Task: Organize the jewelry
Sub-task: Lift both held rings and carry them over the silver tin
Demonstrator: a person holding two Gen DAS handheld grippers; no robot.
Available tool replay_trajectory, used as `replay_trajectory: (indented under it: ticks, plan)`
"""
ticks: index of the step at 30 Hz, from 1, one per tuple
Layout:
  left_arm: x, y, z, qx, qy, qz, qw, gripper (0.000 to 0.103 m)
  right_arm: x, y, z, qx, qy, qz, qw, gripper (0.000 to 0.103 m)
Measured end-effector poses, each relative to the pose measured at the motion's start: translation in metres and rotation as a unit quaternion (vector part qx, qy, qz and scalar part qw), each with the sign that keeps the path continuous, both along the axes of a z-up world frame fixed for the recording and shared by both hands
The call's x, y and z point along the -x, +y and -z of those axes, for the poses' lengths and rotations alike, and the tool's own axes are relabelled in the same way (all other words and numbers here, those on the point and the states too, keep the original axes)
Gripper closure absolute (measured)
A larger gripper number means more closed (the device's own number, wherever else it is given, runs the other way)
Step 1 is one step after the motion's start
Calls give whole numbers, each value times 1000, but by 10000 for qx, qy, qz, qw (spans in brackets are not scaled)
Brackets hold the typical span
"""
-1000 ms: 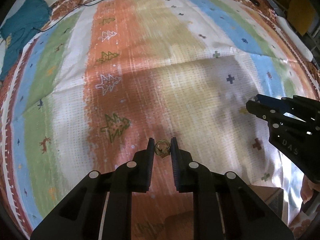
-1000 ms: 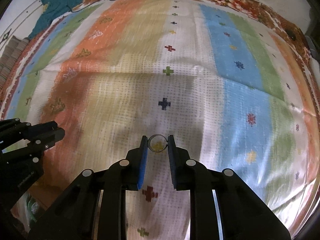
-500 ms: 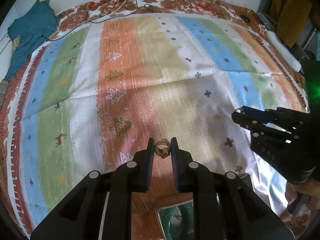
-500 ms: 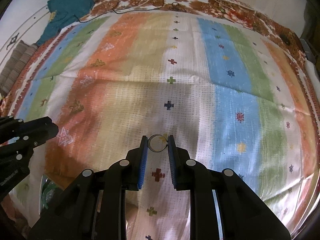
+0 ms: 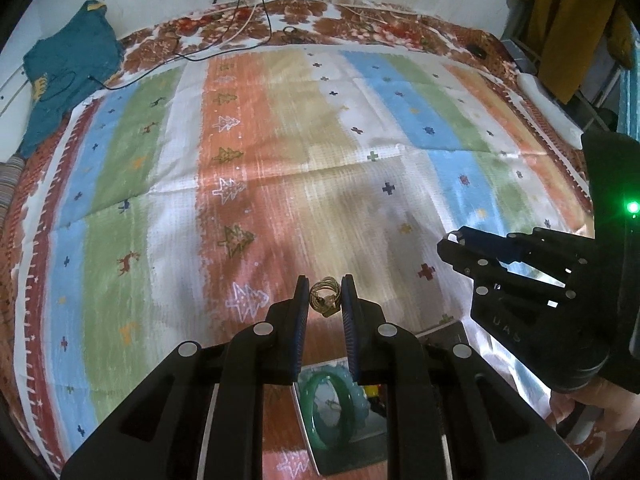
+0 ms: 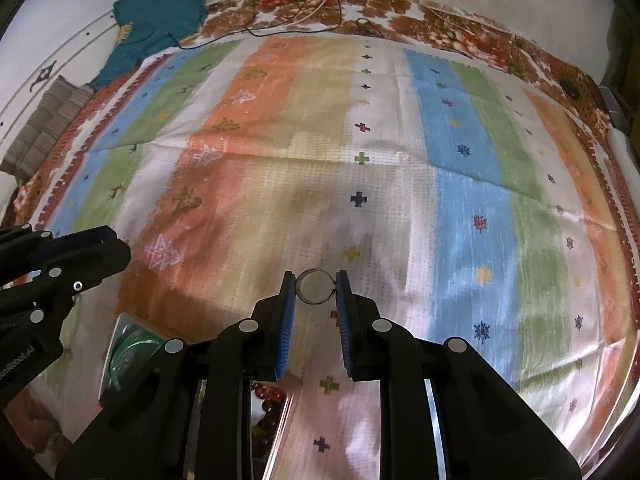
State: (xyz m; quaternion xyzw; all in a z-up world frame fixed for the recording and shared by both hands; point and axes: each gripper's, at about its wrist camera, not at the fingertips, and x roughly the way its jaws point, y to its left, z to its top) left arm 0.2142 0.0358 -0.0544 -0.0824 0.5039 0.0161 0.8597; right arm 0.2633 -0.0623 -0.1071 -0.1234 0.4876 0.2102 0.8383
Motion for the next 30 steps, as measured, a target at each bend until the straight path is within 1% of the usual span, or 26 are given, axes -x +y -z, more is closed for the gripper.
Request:
replay_trajectory:
  ticks: [5,13,17,25,30]
  plan:
    - [12,-4,-7,-13,-86,16,10000,87,15,1,-6,-12,-99,-64,9999,82]
    - [35,-11,-18,109,-260,16,9996,87,36,0,-12,-8,-230,-147,9996,82]
    - [47,-15,-22,105,-337,55,9994,87,49,-1,-16,-70,-283,-217,9993,82]
    - [63,-18,-24,157,-391,11,9991,87,73,-2,-17,-92,-290,-337,9990,82]
    - [71,-19,-25,181,-402,19,9990,87,82,-5,-18,-240,-209,-389,9987,82]
